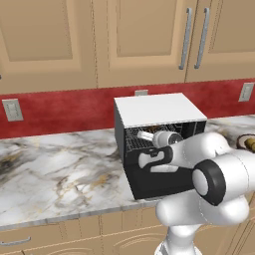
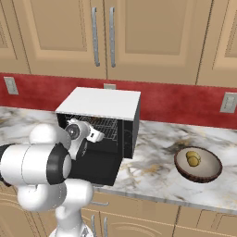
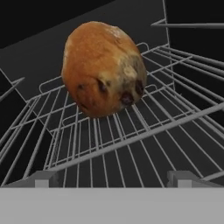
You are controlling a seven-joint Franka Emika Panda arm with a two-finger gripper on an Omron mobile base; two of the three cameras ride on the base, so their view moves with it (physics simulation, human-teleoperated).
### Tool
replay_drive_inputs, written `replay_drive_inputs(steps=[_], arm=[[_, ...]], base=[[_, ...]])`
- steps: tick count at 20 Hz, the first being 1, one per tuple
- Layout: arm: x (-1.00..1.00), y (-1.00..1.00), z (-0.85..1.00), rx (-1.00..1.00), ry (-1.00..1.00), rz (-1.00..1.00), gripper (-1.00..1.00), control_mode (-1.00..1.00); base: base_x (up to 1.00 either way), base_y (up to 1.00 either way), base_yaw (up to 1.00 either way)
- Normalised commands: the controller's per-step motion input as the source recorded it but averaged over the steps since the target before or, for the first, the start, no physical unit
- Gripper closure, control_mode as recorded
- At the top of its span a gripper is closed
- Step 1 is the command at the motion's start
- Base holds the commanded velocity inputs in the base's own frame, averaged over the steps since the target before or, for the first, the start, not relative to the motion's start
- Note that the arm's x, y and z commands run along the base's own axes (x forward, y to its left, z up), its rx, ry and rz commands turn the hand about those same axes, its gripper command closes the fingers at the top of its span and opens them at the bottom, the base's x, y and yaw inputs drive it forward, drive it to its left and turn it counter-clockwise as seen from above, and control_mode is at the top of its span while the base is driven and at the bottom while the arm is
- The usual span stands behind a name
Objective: Pick up the heated bread from the toaster oven and place it in the bowl. Then move the bread bowl to the dining counter.
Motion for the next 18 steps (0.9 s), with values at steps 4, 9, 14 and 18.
replay_drive_inputs(steps=[4, 9, 14, 18], arm=[[0.11, 0.01, 0.02, 0.00, -0.02, 0.00, -1.00, -1.00], [-0.01, 0.00, 0.12, 0.00, -0.15, 0.00, -1.00, -1.00], [0.04, 0.00, 0.01, 0.00, -0.01, 0.00, -1.00, -1.00], [0.21, 0.00, 0.00, 0.00, 0.00, 0.00, -1.00, -1.00]], base=[[0.00, 0.00, 0.00], [0.00, 0.00, 0.00], [0.00, 0.00, 0.00], [0.00, 0.00, 0.00]])
